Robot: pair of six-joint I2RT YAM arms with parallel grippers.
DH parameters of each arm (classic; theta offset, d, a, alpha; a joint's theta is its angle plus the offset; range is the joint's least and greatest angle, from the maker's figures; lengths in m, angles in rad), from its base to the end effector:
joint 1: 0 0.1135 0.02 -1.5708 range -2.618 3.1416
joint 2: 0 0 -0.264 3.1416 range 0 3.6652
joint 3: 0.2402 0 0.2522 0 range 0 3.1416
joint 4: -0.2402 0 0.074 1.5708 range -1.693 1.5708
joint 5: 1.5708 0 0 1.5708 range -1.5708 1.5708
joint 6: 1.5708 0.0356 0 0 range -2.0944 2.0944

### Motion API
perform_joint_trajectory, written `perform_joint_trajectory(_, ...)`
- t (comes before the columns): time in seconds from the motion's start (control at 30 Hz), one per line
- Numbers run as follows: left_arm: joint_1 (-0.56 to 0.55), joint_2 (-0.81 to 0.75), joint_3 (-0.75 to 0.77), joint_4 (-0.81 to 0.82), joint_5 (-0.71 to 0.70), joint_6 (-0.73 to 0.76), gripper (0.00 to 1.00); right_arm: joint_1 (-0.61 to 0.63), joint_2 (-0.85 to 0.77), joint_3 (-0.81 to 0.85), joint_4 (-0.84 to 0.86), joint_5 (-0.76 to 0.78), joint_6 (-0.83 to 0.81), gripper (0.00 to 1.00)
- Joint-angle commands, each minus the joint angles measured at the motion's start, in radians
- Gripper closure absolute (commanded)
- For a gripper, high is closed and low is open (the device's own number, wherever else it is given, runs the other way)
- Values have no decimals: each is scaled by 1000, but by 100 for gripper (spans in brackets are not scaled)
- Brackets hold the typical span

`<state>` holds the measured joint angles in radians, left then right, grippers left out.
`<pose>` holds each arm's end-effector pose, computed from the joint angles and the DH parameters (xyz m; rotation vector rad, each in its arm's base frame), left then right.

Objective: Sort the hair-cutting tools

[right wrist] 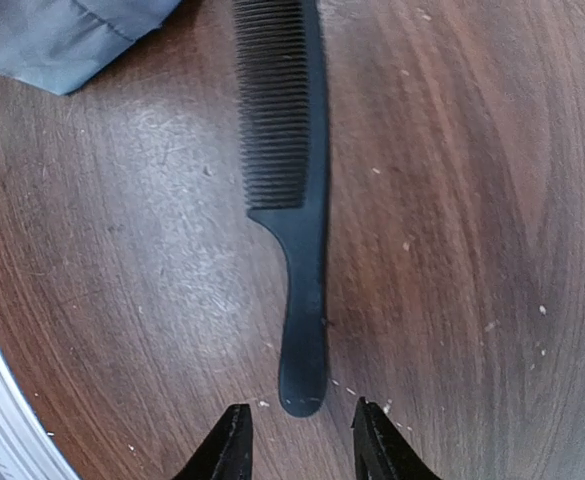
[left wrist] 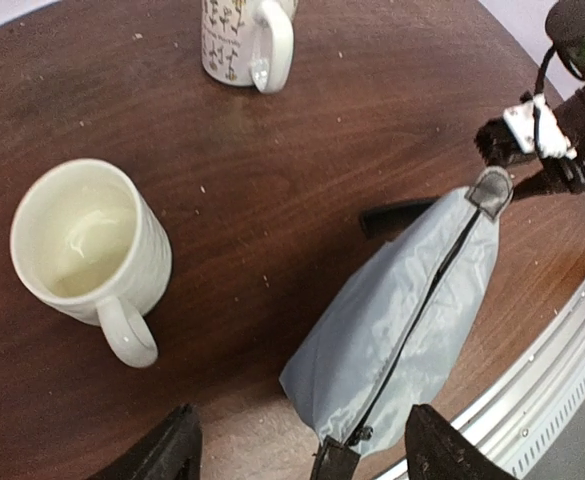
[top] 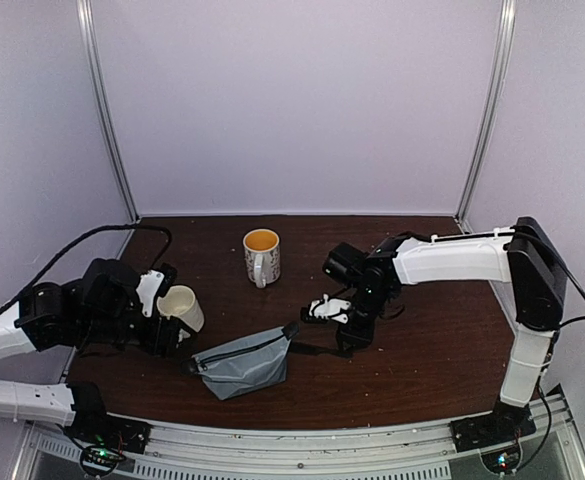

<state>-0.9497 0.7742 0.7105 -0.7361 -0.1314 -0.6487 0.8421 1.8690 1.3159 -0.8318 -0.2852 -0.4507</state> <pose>0.0944 -0.1239 0.2640 0.3024 2.4301 -0.5998 0.2306 0.2734 0.1819 -1.8259 2.3537 0.4735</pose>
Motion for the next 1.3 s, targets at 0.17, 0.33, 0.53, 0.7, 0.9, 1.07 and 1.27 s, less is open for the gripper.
perform_joint_trajectory(0.17,5,91,132,163,-201,108,25,47,67,-4,56,150,-33,64)
perform_joint_trajectory(0.33,5,130,152,232,-219,140,24,48,107,-6,68,175,-31,68)
perform_joint_trajectory(0.53,5,149,151,299,-213,138,24,54,137,-12,56,163,-22,70)
perform_joint_trajectory(0.7,5,155,153,309,-211,145,24,53,95,-4,33,114,-11,70)
perform_joint_trajectory(0.9,5,161,154,306,-212,151,23,53,134,7,24,127,-15,69)
perform_joint_trajectory(1.07,5,166,149,316,-210,148,23,46,160,-13,27,189,13,84)
perform_joint_trajectory(1.27,5,200,173,351,-185,168,23,-24,93,-91,36,272,19,92)
